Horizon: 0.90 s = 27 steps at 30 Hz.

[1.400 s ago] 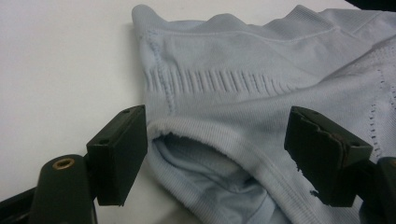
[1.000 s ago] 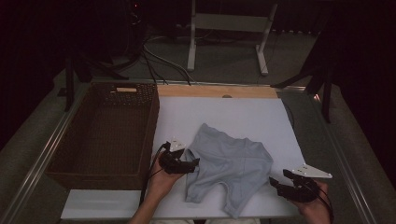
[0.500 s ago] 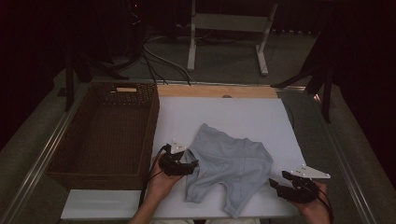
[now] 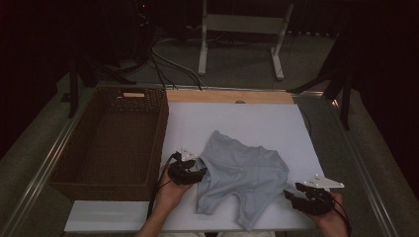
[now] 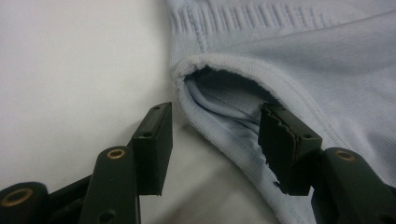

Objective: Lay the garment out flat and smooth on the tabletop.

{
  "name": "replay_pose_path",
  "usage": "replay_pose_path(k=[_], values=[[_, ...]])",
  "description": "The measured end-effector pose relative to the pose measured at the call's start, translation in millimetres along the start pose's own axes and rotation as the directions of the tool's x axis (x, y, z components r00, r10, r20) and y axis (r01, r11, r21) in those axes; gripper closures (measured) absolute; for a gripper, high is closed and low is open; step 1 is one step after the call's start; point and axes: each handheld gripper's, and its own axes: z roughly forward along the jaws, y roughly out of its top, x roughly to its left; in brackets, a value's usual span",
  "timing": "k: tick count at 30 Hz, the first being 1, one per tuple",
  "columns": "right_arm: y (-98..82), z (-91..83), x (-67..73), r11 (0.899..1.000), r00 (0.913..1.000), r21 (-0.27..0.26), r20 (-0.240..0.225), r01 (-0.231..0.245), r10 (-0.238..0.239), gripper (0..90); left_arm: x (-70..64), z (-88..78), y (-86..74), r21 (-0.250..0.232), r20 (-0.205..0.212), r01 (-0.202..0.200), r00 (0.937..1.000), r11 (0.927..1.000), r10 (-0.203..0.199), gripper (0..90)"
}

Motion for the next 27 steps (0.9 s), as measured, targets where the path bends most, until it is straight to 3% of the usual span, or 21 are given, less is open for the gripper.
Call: replay_pose_path(k=[8,14,19,24,27], values=[[2.8,8.0,3.1,0.999,0.9996,0.027,-0.001,0.028,-0.028,52.7,3.7,2.4,2.9,-0.009,-0.023,0.02,0.9995,0.9998,-0.02,47.4],[1.2,8.7,4.6,0.997,0.9983,0.046,0.01,0.056,-0.057,52.8,6.1,4.6,5.4,-0.014,-0.032,0.028,0.9991,0.9995,-0.029,51.0],[2.2,10.3,4.4,0.997,0.9984,0.047,0.013,0.054,-0.054,52.9,5.5,8.1,9.4,-0.014,-0.024,0.029,0.9993,0.9995,-0.03,55.1],[8.1,13.0,7.8,0.998,0.9981,0.028,-0.001,0.061,-0.061,54.7,5.2,8.7,14.1,-0.016,-0.001,0.038,0.9993,0.9991,-0.038,63.1],[11.4,12.5,11.4,0.997,0.9974,0.016,-0.008,0.072,-0.071,48.8,5.9,7.7,15.1,-0.017,0.01,0.052,0.9986,0.9985,-0.052,71.8]])
